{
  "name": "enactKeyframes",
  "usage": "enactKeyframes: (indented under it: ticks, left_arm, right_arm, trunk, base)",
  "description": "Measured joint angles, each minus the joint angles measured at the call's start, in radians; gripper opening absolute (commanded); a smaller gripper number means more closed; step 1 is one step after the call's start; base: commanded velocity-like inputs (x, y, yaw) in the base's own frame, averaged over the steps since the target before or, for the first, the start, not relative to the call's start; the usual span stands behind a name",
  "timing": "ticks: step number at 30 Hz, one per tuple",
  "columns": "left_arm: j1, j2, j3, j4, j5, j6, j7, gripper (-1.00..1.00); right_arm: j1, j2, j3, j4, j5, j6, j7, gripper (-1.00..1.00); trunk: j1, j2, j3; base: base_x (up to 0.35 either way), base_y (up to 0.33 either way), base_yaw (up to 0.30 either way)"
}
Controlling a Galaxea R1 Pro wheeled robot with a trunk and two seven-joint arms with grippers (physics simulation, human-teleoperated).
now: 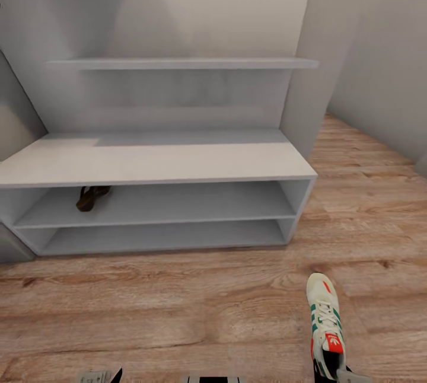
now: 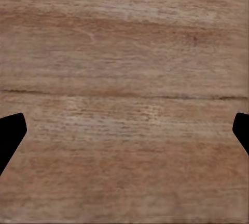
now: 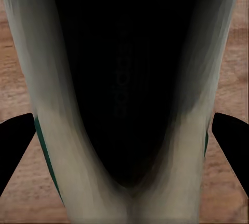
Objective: Pick up the two gym shoes and the two sandals from the corridor floor and place them onto the hallstand (shoe rack) in the corridor, making sure they are on the rack and not on the floor. Arrange them so the two gym shoes are next to each other and the two sandals are next to each other.
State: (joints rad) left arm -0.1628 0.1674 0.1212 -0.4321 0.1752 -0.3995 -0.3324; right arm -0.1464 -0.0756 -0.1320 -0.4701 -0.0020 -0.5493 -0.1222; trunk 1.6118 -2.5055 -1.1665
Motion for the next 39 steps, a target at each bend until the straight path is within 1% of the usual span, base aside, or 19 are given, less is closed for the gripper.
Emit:
enactKeyframes:
  ticks: [7,19,21,24,25,27,28,31,32,35,36,39]
  left_arm:
    - [0.0,0.0,0.0,0.0,0.0,0.0,0.0,1.0]
    - [-0.001,0.001,0.0,-0.005,-0.001,0.0,-0.001,1.0]
    - [-0.001,0.001,0.0,-0.006,-0.001,0.0,-0.001,1.0]
    - [-0.001,0.001,0.0,-0.005,-0.002,0.0,-0.001,1.0]
    - [-0.001,0.001,0.0,-0.005,-0.002,0.0,-0.001,1.0]
    - [-0.001,0.001,0.0,-0.005,-0.002,-0.001,-0.001,1.0]
    - [-0.001,0.001,0.0,-0.005,-0.002,-0.001,-0.002,1.0]
    - [-0.001,0.001,0.0,-0.004,-0.003,-0.001,-0.002,1.0]
    - [-0.001,0.001,0.0,-0.004,-0.004,-0.001,-0.002,1.0]
    - [-0.001,0.0,0.0,-0.003,-0.005,-0.002,-0.002,1.0]
    - [-0.001,0.0,0.0,-0.002,-0.005,-0.003,-0.002,1.0]
    - [-0.001,0.0,0.0,-0.002,-0.006,-0.004,-0.002,1.0]
  right_arm:
    - [0.0,0.001,0.0,0.0,-0.001,0.0,0.0,-1.0]
    - [0.0,0.003,0.0,0.003,0.003,0.007,0.001,-1.0]
    - [-0.001,0.005,0.002,0.001,0.004,0.014,0.001,-1.0]
    - [-0.002,0.01,0.004,-0.012,0.005,0.055,0.001,-1.0]
    - [-0.005,0.016,0.006,-0.026,0.006,0.096,0.001,-1.0]
    - [-0.012,0.023,0.005,-0.045,0.005,0.154,0.0,-1.0]
    - [-0.022,0.028,0.006,-0.07,0.006,0.22,0.001,-1.0]
    - [-0.04,0.036,0.006,-0.117,0.005,0.336,0.0,-1.0]
    - [-0.054,0.043,0.007,-0.152,0.005,0.412,0.0,-1.0]
    - [-0.076,0.059,0.006,-0.205,0.003,0.524,-0.001,-1.0]
    - [-0.092,0.071,0.007,-0.235,0.003,0.581,-0.001,-1.0]
    - [-0.119,0.093,0.01,-0.273,0.003,0.661,-0.003,-1.0]
  trunk:
    - [0.0,0.0,0.0]
    - [0.0,0.0,0.0]
    - [0.0,0.0,0.0]
    - [0.0,0.0,0.0]
    - [0.0,0.0,0.0]
    - [0.0,0.0,0.0]
    - [0.0,0.0,0.0]
    - [0.0,0.0,0.0]
    - [0.0,0.0,0.0]
    - [0.0,0.0,0.0]
    - [0.0,0.0,0.0]
    - [0.0,0.0,0.0]
  base:
    - [-0.197,0.0,0.0]
    - [-0.019,0.0,0.0]
    - [-0.002,0.0,0.0]
    - [0.0,0.0,0.0]
    - [0.0,0.0,0.0]
    - [0.0,0.0,0.0]
    - [0.0,0.0,0.0]
    - [0.0,0.0,0.0]
    - [0.0,0.0,0.0]
    - [0.0,0.0,0.0]
    - [0.0,0.0,0.0]
    - [0.0,0.0,0.0]
